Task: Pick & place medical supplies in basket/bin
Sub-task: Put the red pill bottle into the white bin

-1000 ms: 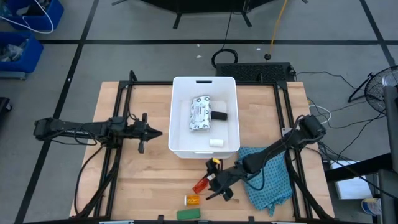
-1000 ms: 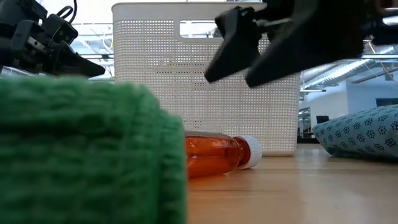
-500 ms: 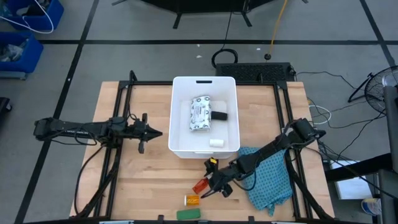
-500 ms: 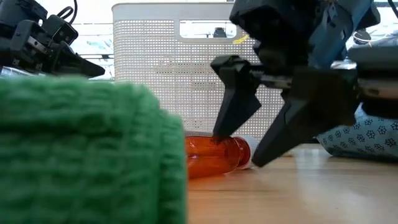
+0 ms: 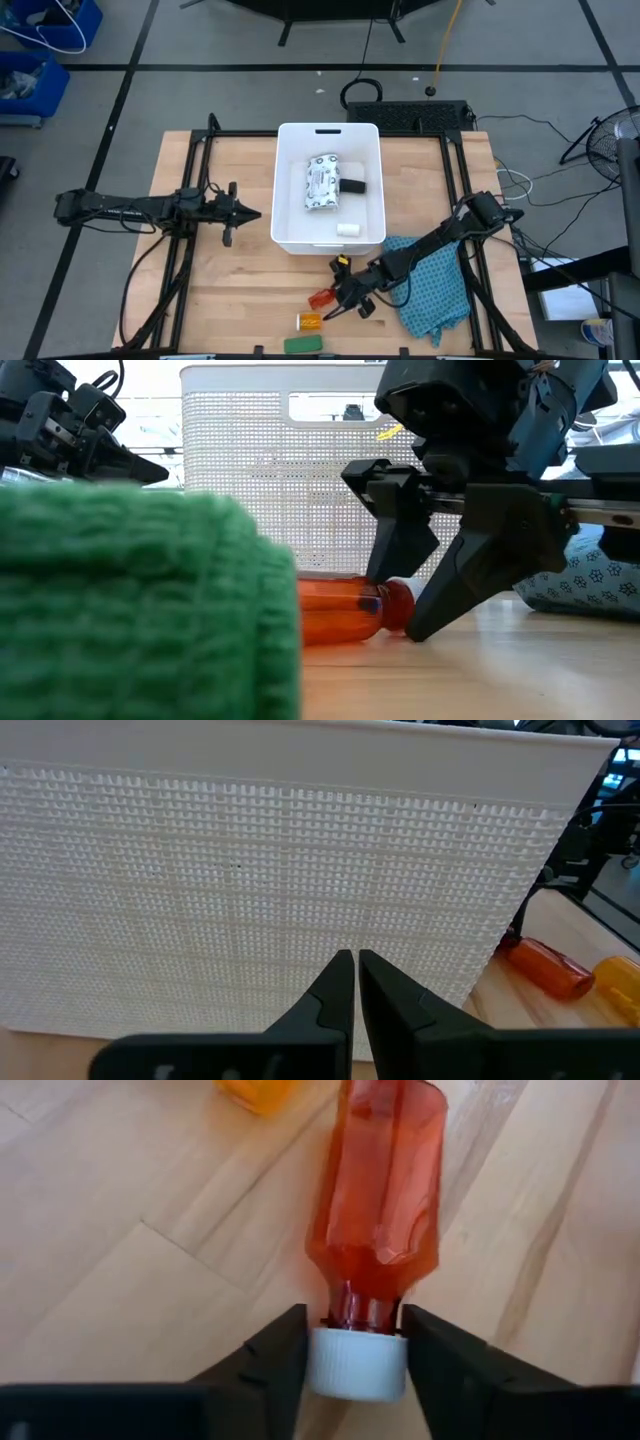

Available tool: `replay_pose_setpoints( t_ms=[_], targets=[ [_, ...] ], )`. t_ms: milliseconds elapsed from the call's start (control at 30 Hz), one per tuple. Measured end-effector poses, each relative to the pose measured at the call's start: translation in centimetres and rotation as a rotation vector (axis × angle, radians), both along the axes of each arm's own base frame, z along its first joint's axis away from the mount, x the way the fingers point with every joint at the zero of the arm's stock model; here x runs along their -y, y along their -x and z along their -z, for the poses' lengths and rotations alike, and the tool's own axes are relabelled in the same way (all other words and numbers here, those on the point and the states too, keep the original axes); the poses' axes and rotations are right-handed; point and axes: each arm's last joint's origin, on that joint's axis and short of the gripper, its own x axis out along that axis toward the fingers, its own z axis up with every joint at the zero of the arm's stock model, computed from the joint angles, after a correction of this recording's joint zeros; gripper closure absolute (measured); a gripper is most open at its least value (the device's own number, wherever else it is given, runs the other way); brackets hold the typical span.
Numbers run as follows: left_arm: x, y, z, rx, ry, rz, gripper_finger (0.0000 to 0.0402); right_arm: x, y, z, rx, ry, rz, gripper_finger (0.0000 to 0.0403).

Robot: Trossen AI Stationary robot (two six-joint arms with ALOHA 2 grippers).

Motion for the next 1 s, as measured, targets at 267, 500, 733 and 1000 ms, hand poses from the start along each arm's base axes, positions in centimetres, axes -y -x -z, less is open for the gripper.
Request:
replay_pose_setpoints(
  t_ms=[267,500,733,1000],
  targets=[
    [0.0,0.0,0.0,-0.001,0.000,0.000,0.0378,0.1,0.1,-0.4,0.004,0.007,-0.004,0.0292],
    [0.0,0.0,0.0,-0.002,0.000,0.001,0.0378,0.3,0.6,-4.1,0.088,-0.040,0.001,0.0274],
    [0.0,0.0,0.0,-0.002,0.002,0.000,0.0378,-0.4,3.0,-10.9,0.271,-0.109,-0.074,0.0290],
    [0.0,0.0,0.0,-0.003,0.012,-0.001,0.0378,1.4,7.2,-18.0,0.450,-0.237,-0.222,0.0285]
  ],
)
